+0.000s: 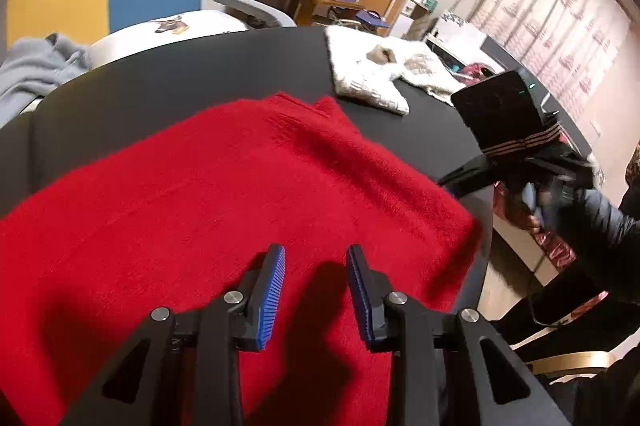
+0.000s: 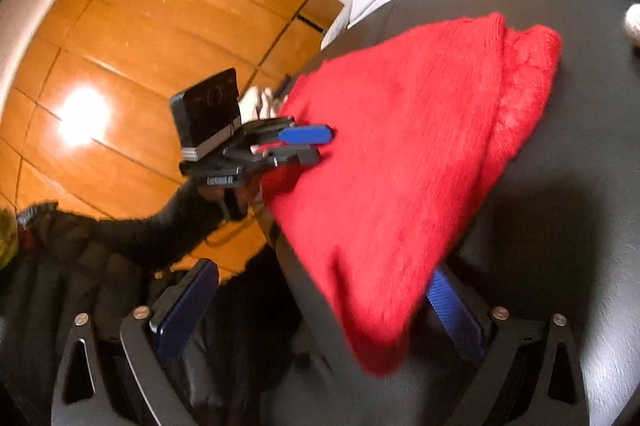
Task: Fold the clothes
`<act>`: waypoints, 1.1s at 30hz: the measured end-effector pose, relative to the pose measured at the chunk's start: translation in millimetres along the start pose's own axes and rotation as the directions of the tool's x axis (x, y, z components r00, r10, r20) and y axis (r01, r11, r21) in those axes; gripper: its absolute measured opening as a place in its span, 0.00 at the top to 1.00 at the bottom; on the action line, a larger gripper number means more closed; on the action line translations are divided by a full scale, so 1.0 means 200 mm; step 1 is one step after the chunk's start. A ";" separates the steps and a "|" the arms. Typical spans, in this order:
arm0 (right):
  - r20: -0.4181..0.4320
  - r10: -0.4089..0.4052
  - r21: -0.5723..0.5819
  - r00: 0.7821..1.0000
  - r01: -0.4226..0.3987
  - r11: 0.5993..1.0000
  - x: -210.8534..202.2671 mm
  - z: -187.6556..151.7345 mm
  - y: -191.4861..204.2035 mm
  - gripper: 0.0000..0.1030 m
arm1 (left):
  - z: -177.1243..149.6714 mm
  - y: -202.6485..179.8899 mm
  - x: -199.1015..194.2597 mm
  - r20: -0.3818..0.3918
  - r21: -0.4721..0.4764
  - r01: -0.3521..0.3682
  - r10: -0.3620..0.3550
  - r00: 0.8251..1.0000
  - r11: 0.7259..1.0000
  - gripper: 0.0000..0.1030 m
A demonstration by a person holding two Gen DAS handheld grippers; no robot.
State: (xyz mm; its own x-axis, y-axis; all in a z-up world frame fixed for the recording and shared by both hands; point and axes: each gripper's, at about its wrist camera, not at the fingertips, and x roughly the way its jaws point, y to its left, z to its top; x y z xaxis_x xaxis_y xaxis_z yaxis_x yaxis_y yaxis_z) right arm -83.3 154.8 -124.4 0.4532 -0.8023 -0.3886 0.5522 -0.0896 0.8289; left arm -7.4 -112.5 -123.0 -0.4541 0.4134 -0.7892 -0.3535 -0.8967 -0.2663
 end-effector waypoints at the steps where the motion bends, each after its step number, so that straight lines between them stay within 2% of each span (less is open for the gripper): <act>1: -0.031 0.038 -0.010 0.999 -0.039 0.999 0.03 0.00 0.03 0.00 | 0.00 -0.01 0.03 -0.018 0.012 -0.015 0.015 1.000 1.000 0.69; 2: -0.070 0.081 -0.024 0.994 -0.083 0.996 0.06 -0.01 0.08 0.00 | 0.00 -0.02 0.04 -0.016 0.017 -0.019 0.019 1.000 1.000 0.68; 3: -0.133 0.146 -0.055 0.980 -0.154 0.987 0.09 -0.03 0.15 0.00 | 0.00 -0.01 0.05 -0.016 0.006 -0.006 0.006 1.000 1.000 0.68; 4: -0.206 0.167 -0.079 0.964 -0.187 0.979 0.13 -0.06 0.21 0.00 | 0.00 0.00 0.05 -0.022 -0.015 0.018 -0.018 1.000 1.000 0.68; 5: -0.267 0.144 -0.084 0.953 -0.172 0.982 0.17 -0.09 0.24 0.00 | 0.00 0.02 0.05 -0.027 -0.037 0.046 -0.047 0.999 0.998 0.68; 6: -0.352 0.073 -0.075 0.933 -0.106 0.991 0.22 -0.13 0.23 0.00 | -0.01 0.04 0.04 -0.030 -0.058 0.075 -0.076 0.997 0.996 0.68; 7: -0.398 0.025 -0.084 0.917 -0.064 0.994 0.24 -0.16 0.22 0.00 | -0.01 0.05 0.04 -0.034 -0.062 0.086 -0.088 0.996 0.994 0.69; 8: -0.430 -0.013 -0.098 0.903 -0.032 0.995 0.25 -0.19 0.21 0.01 | -0.02 0.03 0.04 -0.041 -0.038 0.075 -0.077 0.996 0.996 0.68; 10: -0.444 -0.056 -0.076 0.894 0.025 0.997 0.21 -0.20 0.20 0.01 | -0.03 -0.01 0.03 -0.055 0.019 0.048 -0.047 0.997 0.999 0.68; 14: -0.403 -0.055 -0.015 0.914 0.054 0.998 0.13 -0.22 0.16 0.01 | -0.04 -0.06 -0.01 -0.056 0.055 0.036 -0.033 0.998 0.998 0.69; 18: -0.329 -0.128 -0.012 0.936 0.132 0.991 0.02 -0.27 0.16 0.01 | -0.06 -0.09 -0.05 -0.021 0.059 0.049 -0.048 0.999 0.997 0.66; 23: -0.194 -0.323 -0.040 0.926 0.322 0.946 -0.14 -0.20 0.20 0.00 | -0.03 -0.07 -0.03 0.026 0.001 0.063 -0.063 0.998 0.998 0.65; 27: -0.067 -0.412 -0.075 0.909 0.407 0.910 -0.22 -0.08 0.26 0.00 | -0.01 -0.05 -0.03 0.065 -0.022 0.041 -0.039 0.997 0.999 0.64; 28: -0.027 -0.422 -0.086 0.906 0.418 0.904 -0.22 -0.04 0.29 0.00 | -0.01 -0.04 -0.04 0.076 -0.031 0.031 -0.029 0.997 0.999 0.64; 30: 0.063 -0.398 -0.096 0.915 0.402 0.910 -0.17 0.02 0.35 0.00 | -0.02 -0.01 -0.08 0.101 -0.048 0.002 0.003 0.995 0.999 0.64; 33: 0.118 -0.363 -0.128 0.924 0.377 0.917 -0.06 0.13 0.36 0.00 | -0.06 0.07 -0.14 0.110 -0.068 -0.057 0.064 0.992 0.996 0.64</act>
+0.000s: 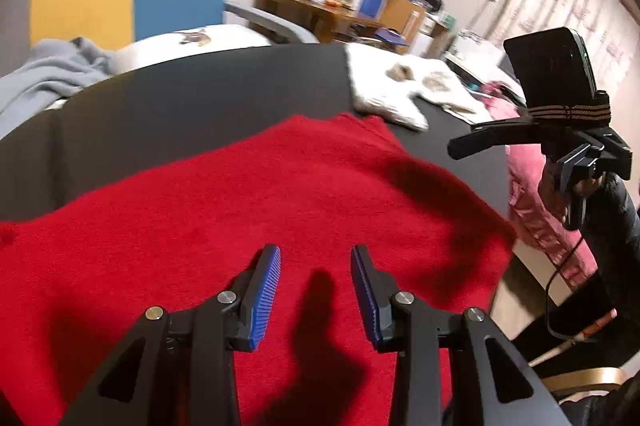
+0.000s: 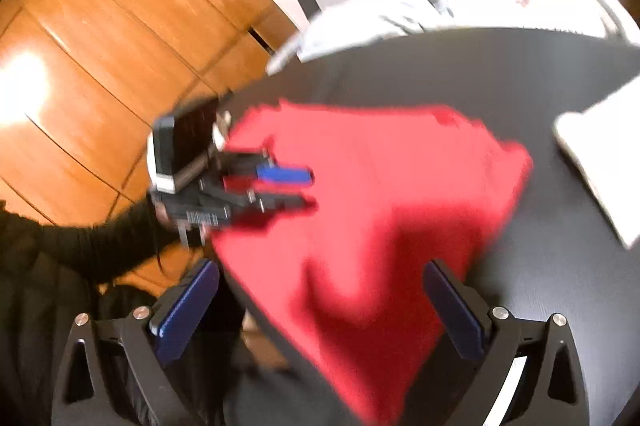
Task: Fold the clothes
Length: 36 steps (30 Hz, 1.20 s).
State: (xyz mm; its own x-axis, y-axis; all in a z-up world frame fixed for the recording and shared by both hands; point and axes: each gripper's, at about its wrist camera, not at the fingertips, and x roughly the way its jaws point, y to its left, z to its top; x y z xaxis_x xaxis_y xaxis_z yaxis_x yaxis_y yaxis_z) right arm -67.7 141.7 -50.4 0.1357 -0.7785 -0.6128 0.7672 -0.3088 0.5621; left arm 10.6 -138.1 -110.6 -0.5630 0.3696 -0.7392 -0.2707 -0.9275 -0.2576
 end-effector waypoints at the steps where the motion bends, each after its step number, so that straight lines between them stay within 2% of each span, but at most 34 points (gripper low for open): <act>1: 0.017 0.010 -0.011 1.000 -0.009 1.000 0.04 0.04 0.01 0.00 | -0.01 0.04 -0.03 -0.005 0.008 -0.028 0.028 1.000 1.000 0.64; 3: 0.014 -0.021 -0.010 1.000 0.022 1.000 0.18 0.08 0.01 0.00 | -0.02 0.12 -0.08 -0.014 0.026 -0.083 0.083 0.996 0.996 0.64; 5: -0.020 -0.122 0.025 0.992 0.122 0.992 0.29 0.11 -0.05 0.00 | -0.04 0.20 -0.13 -0.019 0.039 -0.137 0.138 0.990 0.990 0.62; 6: -0.041 -0.185 0.061 0.982 0.188 0.980 0.33 0.12 -0.11 0.00 | -0.03 0.25 -0.15 -0.020 0.040 -0.163 0.164 0.986 0.986 0.61; 8: -0.011 -0.242 0.097 0.970 0.242 0.965 0.34 0.11 -0.17 0.00 | -0.03 0.36 -0.20 -0.017 0.043 -0.219 0.219 0.975 0.975 0.55; 10: 0.044 -0.227 0.147 0.973 0.219 0.965 0.33 0.10 -0.19 0.00 | -0.01 0.44 -0.22 -0.014 0.056 -0.247 0.248 0.969 0.967 0.54; 13: 0.111 -0.214 0.179 0.971 0.192 0.965 0.32 0.06 -0.21 0.00 | 0.02 0.53 -0.23 -0.030 0.077 -0.244 0.247 0.969 0.967 0.52; 17: 0.130 -0.235 0.181 0.963 0.210 0.961 0.31 0.05 -0.19 0.00 | 0.06 0.57 -0.13 -0.105 0.126 -0.186 0.199 0.974 0.974 0.45; 19: 0.135 -0.249 0.187 0.959 0.222 0.957 0.32 0.04 -0.17 0.00 | 0.05 0.55 -0.09 -0.121 0.159 -0.201 0.221 0.968 0.967 0.45; 20: 0.134 -0.259 0.189 0.956 0.232 0.954 0.32 0.05 -0.17 0.00 | 0.05 0.54 -0.08 -0.124 0.170 -0.213 0.236 0.964 0.962 0.52; 21: 0.133 -0.271 0.190 0.953 0.244 0.951 0.32 0.05 -0.16 0.00 | 0.05 0.53 -0.08 -0.119 0.164 -0.213 0.234 0.965 0.963 0.63; 22: 0.132 -0.282 0.188 0.950 0.255 0.948 0.32 0.05 -0.16 0.00 | 0.05 0.51 -0.09 -0.100 0.162 -0.225 0.243 0.965 0.961 0.93; 23: 0.132 -0.294 0.186 0.947 0.268 0.945 0.31 0.05 -0.16 0.00 | 0.06 0.49 -0.10 -0.075 0.172 -0.253 0.269 0.960 0.952 0.95; 26: 0.134 -0.345 0.165 0.929 0.322 0.932 0.31 0.04 -0.14 0.00 | 0.08 0.48 -0.12 -0.007 0.118 -0.279 0.282 0.959 0.953 0.96; 28: 0.144 -0.379 0.146 0.914 0.359 0.922 0.33 0.03 -0.12 0.00 | 0.05 0.54 -0.05 -0.018 0.056 -0.315 0.316 0.949 0.948 0.95; 31: 0.162 -0.439 0.075 0.884 0.432 0.899 0.39 0.00 -0.08 0.00 | 0.02 0.59 -0.02 0.006 -0.037 -0.314 0.314 0.949 0.949 0.95; 34: 0.156 -0.476 0.042 0.865 0.476 0.878 0.41 0.00 -0.06 0.00 | 0.01 0.60 -0.06 0.023 -0.089 -0.300 0.303 0.953 0.950 0.87; 35: 0.154 -0.488 0.032 0.859 0.489 0.872 0.42 0.00 -0.06 0.00 | 0.01 0.60 -0.08 0.025 -0.105 -0.293 0.297 0.955 0.950 0.81; 36: 0.152 -0.493 0.029 0.857 0.494 0.869 0.43 0.00 -0.06 0.00 | 0.00 0.62 -0.12 0.033 -0.136 -0.270 0.277 0.960 0.953 0.79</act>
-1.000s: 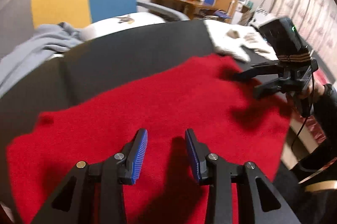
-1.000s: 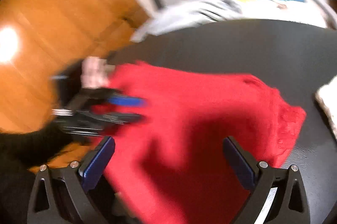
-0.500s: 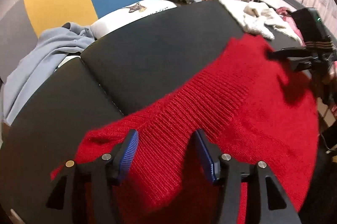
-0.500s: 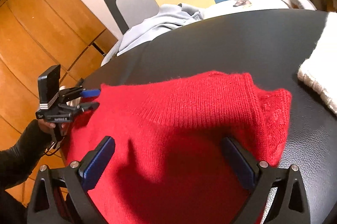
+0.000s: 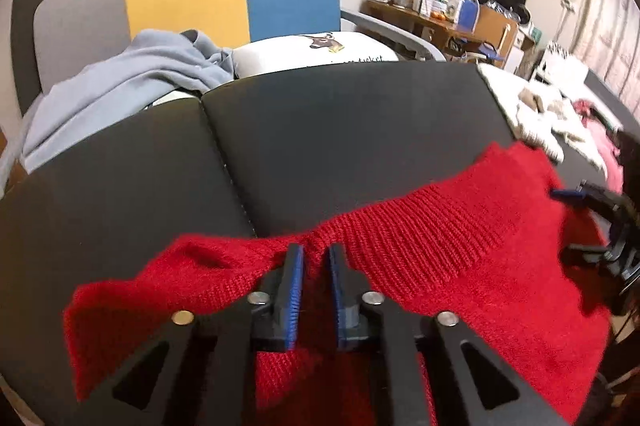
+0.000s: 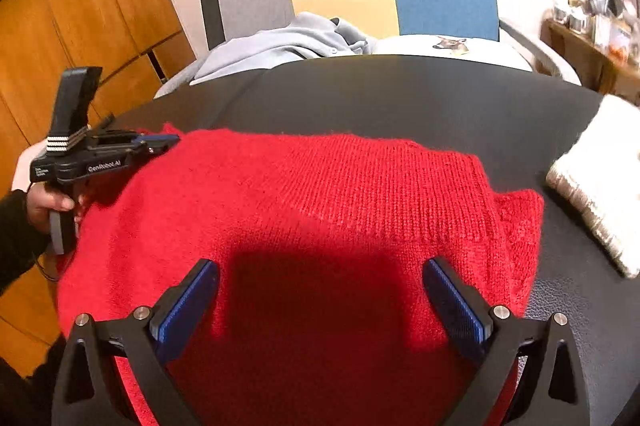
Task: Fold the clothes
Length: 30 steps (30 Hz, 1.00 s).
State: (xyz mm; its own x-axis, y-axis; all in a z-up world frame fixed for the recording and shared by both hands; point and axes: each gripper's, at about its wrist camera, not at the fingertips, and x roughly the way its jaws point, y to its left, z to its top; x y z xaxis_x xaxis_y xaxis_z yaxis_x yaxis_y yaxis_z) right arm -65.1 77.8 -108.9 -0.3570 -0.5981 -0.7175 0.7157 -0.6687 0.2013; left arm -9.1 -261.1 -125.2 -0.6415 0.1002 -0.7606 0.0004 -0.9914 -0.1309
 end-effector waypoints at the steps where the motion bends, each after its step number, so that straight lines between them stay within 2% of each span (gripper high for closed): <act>1: -0.001 -0.003 -0.002 1.000 0.003 1.000 0.01 0.00 0.00 0.00 | 0.00 0.02 -0.04 0.009 -0.035 0.028 -0.028 1.000 0.999 0.74; 4: 0.006 0.000 -0.002 1.000 0.000 1.000 0.01 0.00 -0.01 0.00 | -0.06 0.10 -0.22 0.062 -0.111 0.063 -0.056 0.996 0.992 0.70; 8: 0.010 -0.003 -0.002 1.000 0.003 1.000 0.02 0.00 -0.01 0.00 | -0.25 0.28 -0.51 0.120 -0.176 0.039 -0.018 0.993 0.984 0.67; 11: -0.001 -0.030 -0.020 1.000 0.030 0.999 0.03 0.01 0.01 0.00 | -0.43 0.41 -0.70 0.114 -0.235 0.006 0.022 0.993 0.972 0.60; 14: -0.023 -0.095 -0.057 0.995 0.094 0.994 0.05 0.02 0.05 0.00 | -0.62 0.50 -0.82 0.095 -0.288 0.006 0.023 0.995 0.958 0.57; 16: -0.010 -0.164 -0.091 0.986 0.163 0.983 0.04 0.03 0.11 0.00 | -0.75 0.54 -0.88 0.090 -0.314 0.057 -0.030 0.995 0.948 0.57; 19: 0.048 -0.146 -0.104 0.988 0.151 0.983 -0.01 0.07 0.21 0.00 | -0.85 0.55 -0.88 0.104 -0.327 0.175 -0.149 0.983 0.929 0.57; 20: 0.063 -0.115 -0.103 0.991 0.121 0.987 -0.03 0.08 0.25 0.00 | -0.87 0.55 -0.86 0.110 -0.328 0.218 -0.192 0.975 0.919 0.57; 22: 0.061 0.027 -0.080 0.998 -0.022 0.997 -0.03 0.13 0.32 0.00 | -0.89 0.55 -0.82 0.124 -0.328 0.297 -0.271 0.955 0.897 0.57; 25: 0.013 0.185 -0.051 0.983 -0.184 0.982 0.03 0.18 0.44 0.00 | -0.90 0.55 -0.75 0.139 -0.337 0.394 -0.369 0.919 0.855 0.57; 27: -0.018 0.237 -0.060 0.971 -0.238 0.970 0.09 0.20 0.53 0.00 | -0.90 0.55 -0.70 0.116 -0.342 0.426 -0.412 0.904 0.838 0.57; 30: -0.054 0.273 -0.097 0.960 -0.278 0.956 0.16 0.22 0.67 0.00 | -0.92 0.51 -0.65 0.054 -0.325 0.431 -0.439 0.897 0.842 0.62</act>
State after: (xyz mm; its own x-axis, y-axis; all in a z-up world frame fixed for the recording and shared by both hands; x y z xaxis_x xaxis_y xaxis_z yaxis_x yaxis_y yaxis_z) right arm -7.0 -50.0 -75.1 -0.1148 -0.7333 -0.6701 0.8416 -0.4302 0.3266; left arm 215.4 -359.1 -155.8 -0.6166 0.5205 -0.5907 -0.0271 -0.7638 -0.6449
